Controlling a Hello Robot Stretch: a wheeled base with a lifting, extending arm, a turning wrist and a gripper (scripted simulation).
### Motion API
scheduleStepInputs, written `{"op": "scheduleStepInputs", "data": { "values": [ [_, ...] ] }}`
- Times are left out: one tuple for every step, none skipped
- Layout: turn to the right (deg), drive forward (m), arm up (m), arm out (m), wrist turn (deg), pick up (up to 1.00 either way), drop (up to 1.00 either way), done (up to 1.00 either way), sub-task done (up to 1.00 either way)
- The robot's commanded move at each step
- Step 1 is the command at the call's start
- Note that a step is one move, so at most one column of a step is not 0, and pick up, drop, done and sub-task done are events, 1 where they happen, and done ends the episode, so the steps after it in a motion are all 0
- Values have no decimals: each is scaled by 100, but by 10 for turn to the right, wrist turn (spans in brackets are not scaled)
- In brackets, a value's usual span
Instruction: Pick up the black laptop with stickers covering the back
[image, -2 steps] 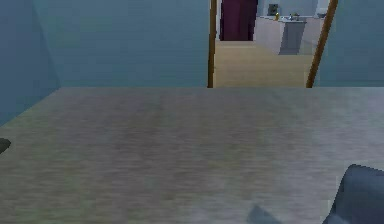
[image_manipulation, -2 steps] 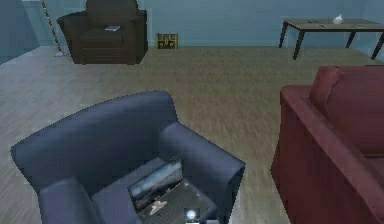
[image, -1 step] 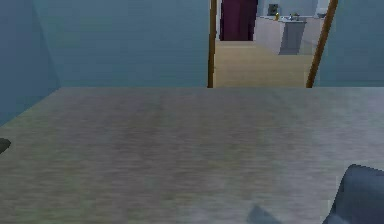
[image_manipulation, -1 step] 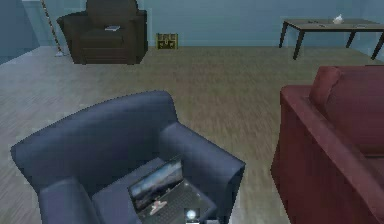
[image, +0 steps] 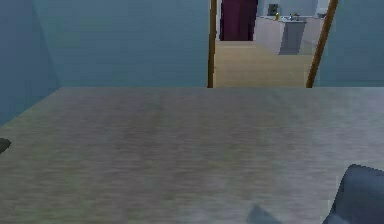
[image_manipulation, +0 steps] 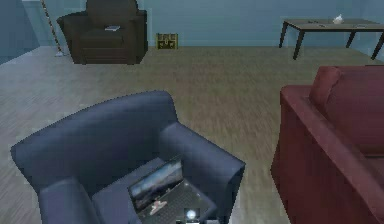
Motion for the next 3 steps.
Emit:
{"op": "scheduleStepInputs", "data": {
  "values": [
    [0, 0, 0, 0, 450, 0, 0, 0, 0],
    [0, 0, 0, 0, 180, 0, 0, 0, 0],
    [0, 0, -30, 0, 0, 0, 0, 0, 0]
  ]
}}
